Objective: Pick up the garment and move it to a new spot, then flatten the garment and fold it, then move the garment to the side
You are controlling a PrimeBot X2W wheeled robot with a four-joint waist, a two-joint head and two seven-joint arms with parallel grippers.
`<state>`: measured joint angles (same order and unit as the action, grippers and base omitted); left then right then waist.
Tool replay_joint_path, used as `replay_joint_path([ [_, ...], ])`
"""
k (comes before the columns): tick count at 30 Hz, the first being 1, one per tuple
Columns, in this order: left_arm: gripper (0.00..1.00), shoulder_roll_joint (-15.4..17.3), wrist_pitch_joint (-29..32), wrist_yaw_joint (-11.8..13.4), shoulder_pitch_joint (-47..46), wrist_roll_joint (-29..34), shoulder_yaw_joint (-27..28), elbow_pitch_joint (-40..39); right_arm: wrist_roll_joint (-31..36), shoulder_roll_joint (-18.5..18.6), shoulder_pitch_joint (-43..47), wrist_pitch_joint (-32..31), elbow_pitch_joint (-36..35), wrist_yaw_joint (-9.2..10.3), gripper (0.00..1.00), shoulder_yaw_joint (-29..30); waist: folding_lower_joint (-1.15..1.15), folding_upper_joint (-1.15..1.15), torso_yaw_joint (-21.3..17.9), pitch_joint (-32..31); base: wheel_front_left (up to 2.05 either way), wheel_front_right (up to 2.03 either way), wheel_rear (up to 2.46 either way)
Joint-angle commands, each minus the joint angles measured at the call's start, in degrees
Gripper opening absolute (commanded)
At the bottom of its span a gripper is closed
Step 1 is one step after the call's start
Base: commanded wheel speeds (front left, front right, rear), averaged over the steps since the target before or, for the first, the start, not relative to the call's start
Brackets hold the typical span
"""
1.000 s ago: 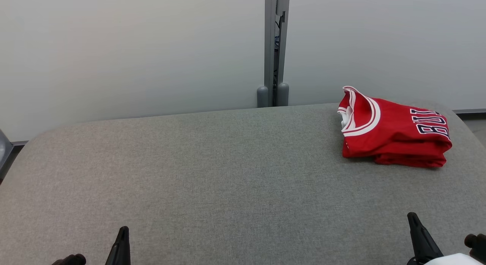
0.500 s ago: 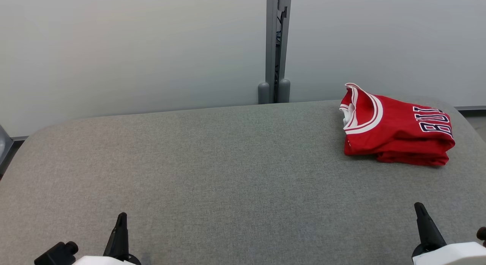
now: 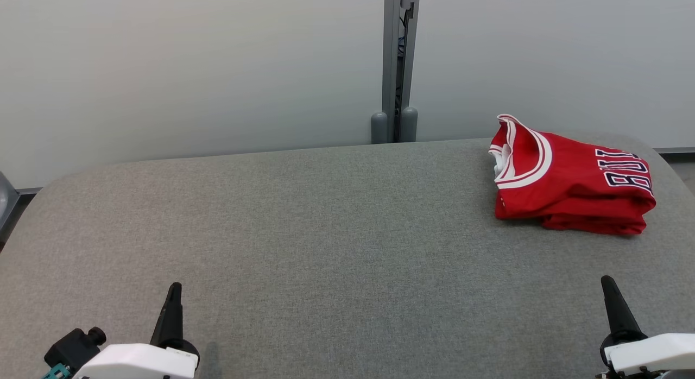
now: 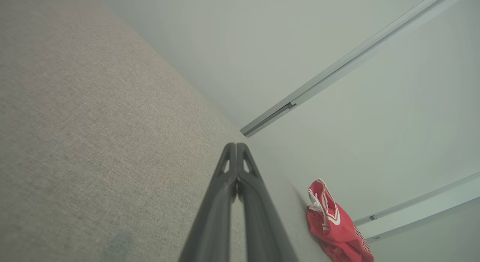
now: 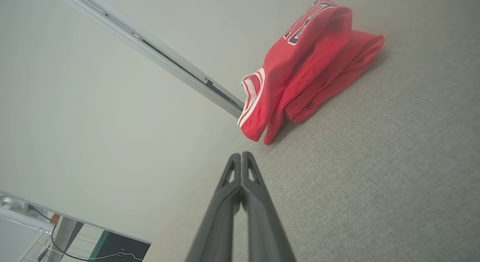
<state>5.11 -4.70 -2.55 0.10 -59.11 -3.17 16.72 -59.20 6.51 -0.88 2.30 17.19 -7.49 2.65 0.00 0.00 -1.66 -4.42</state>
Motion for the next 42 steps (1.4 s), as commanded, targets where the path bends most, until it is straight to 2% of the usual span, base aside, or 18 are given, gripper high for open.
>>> replay_joint_path([
  [1,0.0,0.4,0.2,-0.5,-2.1,-1.3,0.5,-0.4,-1.3,0.3,-1.5,-0.5,-0.8,-0.01,0.0,0.6,0.0,0.0,0.0,0.1,0.0,0.0,0.0],
  [18,0.0,-0.4,2.8,-1.9,-5.9,-11.1,1.7,1.2,-10.6,-0.9,-3.5,-3.8,-0.9,-0.01,0.0,3.6,0.0,0.0,0.4,1.1,0.0,0.0,0.0],
  [42,0.0,-1.2,5.7,-3.4,-10.1,-21.5,2.9,2.9,-20.3,-2.1,-5.7,-7.3,-0.9,-0.02,0.0,6.7,0.0,0.0,0.9,2.5,0.0,0.0,0.0],
])
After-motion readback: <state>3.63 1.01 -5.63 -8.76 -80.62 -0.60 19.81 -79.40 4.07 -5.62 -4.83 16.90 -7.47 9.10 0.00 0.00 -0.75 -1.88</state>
